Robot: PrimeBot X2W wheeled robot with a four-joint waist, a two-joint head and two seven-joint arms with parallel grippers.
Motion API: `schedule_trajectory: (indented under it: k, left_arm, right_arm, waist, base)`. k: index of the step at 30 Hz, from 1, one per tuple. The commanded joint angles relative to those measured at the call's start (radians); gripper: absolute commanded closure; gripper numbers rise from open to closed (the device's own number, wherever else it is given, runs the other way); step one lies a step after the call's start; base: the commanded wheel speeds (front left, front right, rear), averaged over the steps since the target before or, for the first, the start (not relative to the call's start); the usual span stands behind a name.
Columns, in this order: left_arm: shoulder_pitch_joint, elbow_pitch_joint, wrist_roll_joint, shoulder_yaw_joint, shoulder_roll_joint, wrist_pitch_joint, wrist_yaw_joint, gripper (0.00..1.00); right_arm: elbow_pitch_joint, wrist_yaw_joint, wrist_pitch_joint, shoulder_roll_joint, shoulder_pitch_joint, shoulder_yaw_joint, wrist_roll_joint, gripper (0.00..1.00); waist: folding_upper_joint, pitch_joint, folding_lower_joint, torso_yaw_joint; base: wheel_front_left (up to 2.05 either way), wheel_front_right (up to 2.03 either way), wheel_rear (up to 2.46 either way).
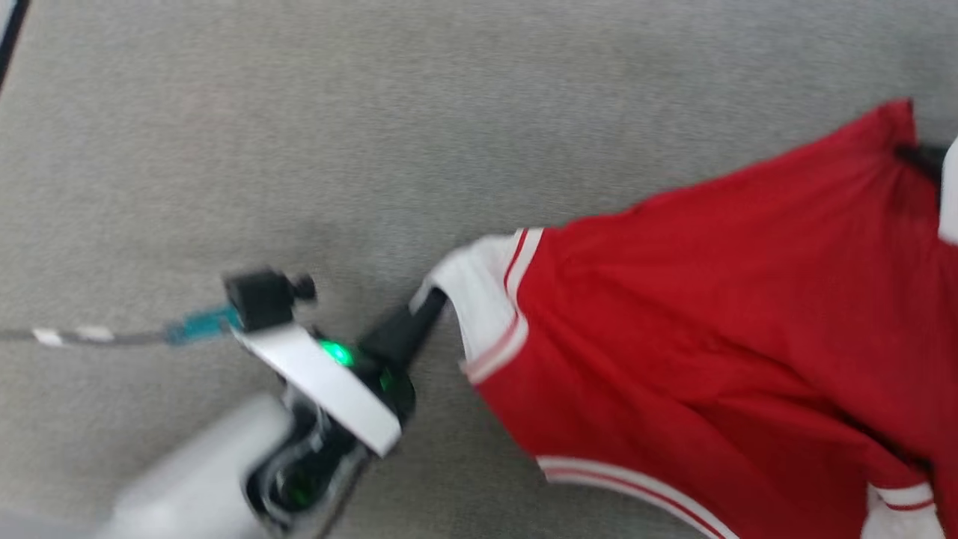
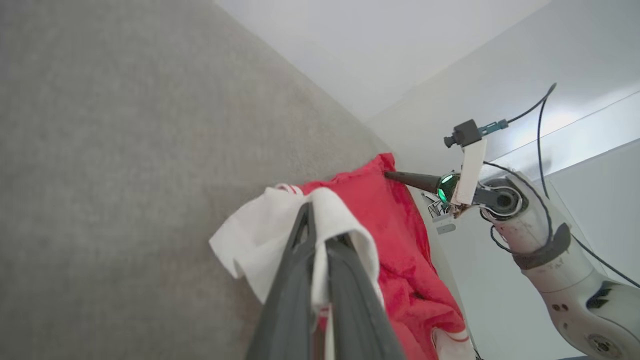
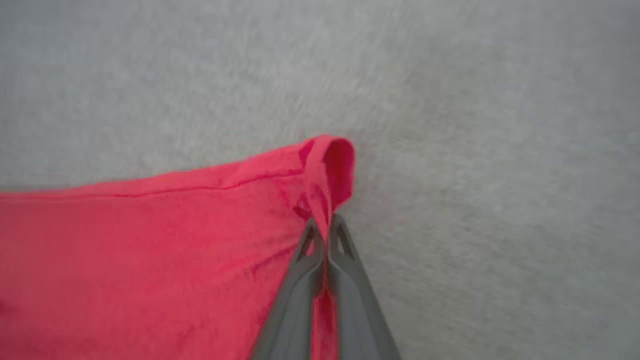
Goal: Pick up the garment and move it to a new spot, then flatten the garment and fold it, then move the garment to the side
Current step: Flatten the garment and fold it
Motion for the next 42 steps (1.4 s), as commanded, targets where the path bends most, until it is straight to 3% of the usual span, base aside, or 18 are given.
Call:
schedule_trajectory:
  k: [1,11,18,24,32,42]
  left_arm:
    - [-0.066,0.011,-0.011,0.015,0.008,0.009,-0.002,1.0]
    - [-0.465,0.192,-0.097,0.169,0.045,0.09,-0.002,1.0]
    - [-0.786,0.441,-0.098,0.289,-0.01,0.054,-0.002,1.0]
    - [-0.92,0.518,-0.104,0.311,-0.046,0.055,0.0,1.0]
    - [-0.691,0.373,-0.119,0.235,-0.015,0.075,0.0,1.0]
    - [-0.099,0.033,-0.152,0.241,0.08,-0.004,0.0,1.0]
  right_arm:
    - [0.024,-0.001,-0.037,0.016,-0.062,-0.021,0.003,1.0]
    - [0.187,-0.001,-0.254,0.114,-0.364,-0.107,-0.05,1.0]
    - [0.306,-0.001,-0.447,0.176,-0.535,-0.151,-0.083,1.0]
    - [0.394,-0.002,-0.584,0.215,-0.589,-0.166,-0.094,1.0]
    - [0.412,-0.002,-0.597,0.213,-0.417,-0.084,-0.011,1.0]
    - [0.169,-0.001,-0.597,0.111,0.06,0.033,0.191,1.0]
  waist:
    - [0.0,0.004,-0.0001,-0.034]
    - [0.0,0.034,-0.0001,-0.13]
    - [0.0,0.006,-0.0001,-0.182]
    - [0.0,-0.034,-0.0001,-0.206]
    - [0.0,-0.085,-0.0001,-0.213]
    - [0.0,-0.161,-0.0001,-0.198]
  base:
    - [0.0,0.0,0.0]
    - [0.0,0.0,0.0]
    - [0.0,0.0,0.0]
    - [0.0,0.0,0.0]
    - [0.0,0.0,0.0]
    - [0.0,0.0,0.0]
